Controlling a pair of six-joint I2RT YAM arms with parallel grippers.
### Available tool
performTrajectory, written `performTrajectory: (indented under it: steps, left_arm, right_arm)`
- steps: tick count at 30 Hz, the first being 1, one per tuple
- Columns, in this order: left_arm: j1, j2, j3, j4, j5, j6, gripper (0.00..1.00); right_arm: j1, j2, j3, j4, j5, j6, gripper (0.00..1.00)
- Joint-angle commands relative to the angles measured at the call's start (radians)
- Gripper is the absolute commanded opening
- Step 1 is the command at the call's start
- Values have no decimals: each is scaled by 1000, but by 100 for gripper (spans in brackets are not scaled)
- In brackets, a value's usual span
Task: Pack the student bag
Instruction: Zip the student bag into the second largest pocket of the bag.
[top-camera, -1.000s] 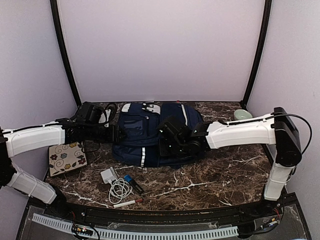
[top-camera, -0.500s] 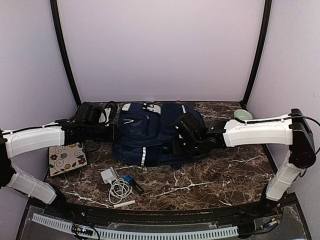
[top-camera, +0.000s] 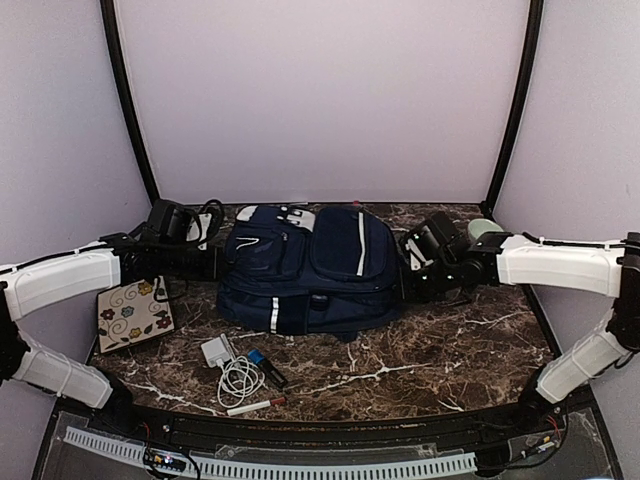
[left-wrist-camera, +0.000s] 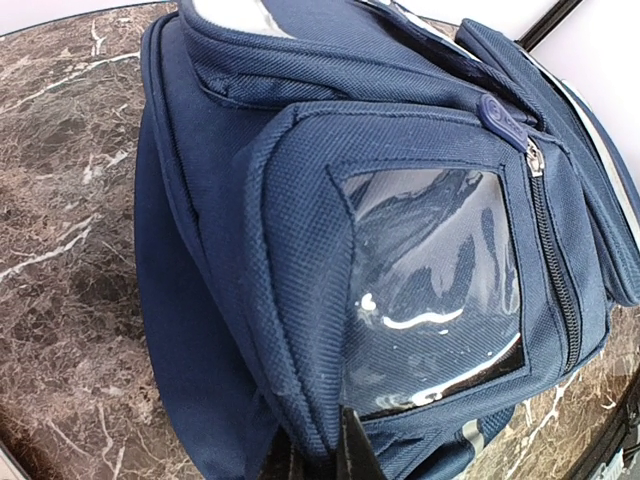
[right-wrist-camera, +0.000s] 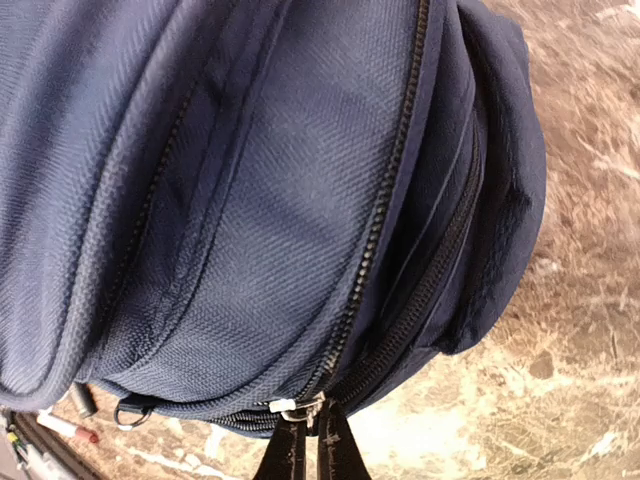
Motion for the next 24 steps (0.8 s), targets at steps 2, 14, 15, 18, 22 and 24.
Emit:
performTrajectory:
  steps: [2,14,15,18,22,24]
  left_arm:
    - [70,-85,32,-56,-158,58,0]
    - [-368,-147,3,355,-109,582,63]
    - [-395,-124,2,365,-76,623,62]
    - [-495,-27,25,360,-77,771,53]
    - [-622,134,43,427,-273,1028,36]
    - [-652,216,48,514,-358,1115,34]
  right_arm:
    - [-40,-26,39,-102,-65,-75,0]
    - [-26,-20,84,-36,-213,-86,0]
    - [-26,-20,83,-35,-212,-85,0]
    - [-26,-19,81,-31,-214,-84,0]
    - [-26,-10,82,-23,-223,-87,0]
    - [-26,-3,84,-22,-225,-90,0]
